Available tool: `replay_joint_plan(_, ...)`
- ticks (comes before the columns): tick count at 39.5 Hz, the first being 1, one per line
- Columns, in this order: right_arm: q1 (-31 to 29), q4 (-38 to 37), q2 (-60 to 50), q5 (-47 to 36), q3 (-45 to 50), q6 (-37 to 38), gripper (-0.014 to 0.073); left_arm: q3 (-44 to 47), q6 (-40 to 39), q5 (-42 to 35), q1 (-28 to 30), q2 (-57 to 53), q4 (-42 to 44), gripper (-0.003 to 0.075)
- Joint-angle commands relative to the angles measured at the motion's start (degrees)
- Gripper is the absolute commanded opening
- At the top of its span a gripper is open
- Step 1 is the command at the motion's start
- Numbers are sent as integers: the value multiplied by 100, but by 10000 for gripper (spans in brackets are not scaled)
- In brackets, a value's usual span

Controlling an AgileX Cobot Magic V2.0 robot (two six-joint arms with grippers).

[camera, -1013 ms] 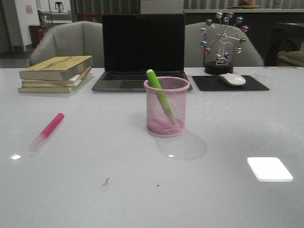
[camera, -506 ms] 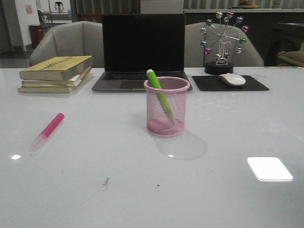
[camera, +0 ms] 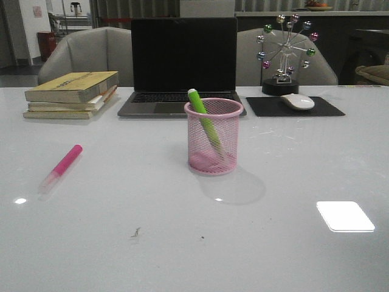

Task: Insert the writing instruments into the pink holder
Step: 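Withdraw the right gripper away from the holder, then lower the left gripper over the pink marker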

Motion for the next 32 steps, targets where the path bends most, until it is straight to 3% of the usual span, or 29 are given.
replay_joint_plan(1,-29,-81,-7,-393,-152,-47,327,-705,149,-199,-261,528,-104,375)
replay_joint_plan(16,-29,-86,-7,-223,-152,-47,327,-2759,57,1348,-358,3170,-308,375)
replay_joint_plan(32,-29,-325,-7,-30,-152,-47,325,-3941,57,1458,-358,4846,-701,375)
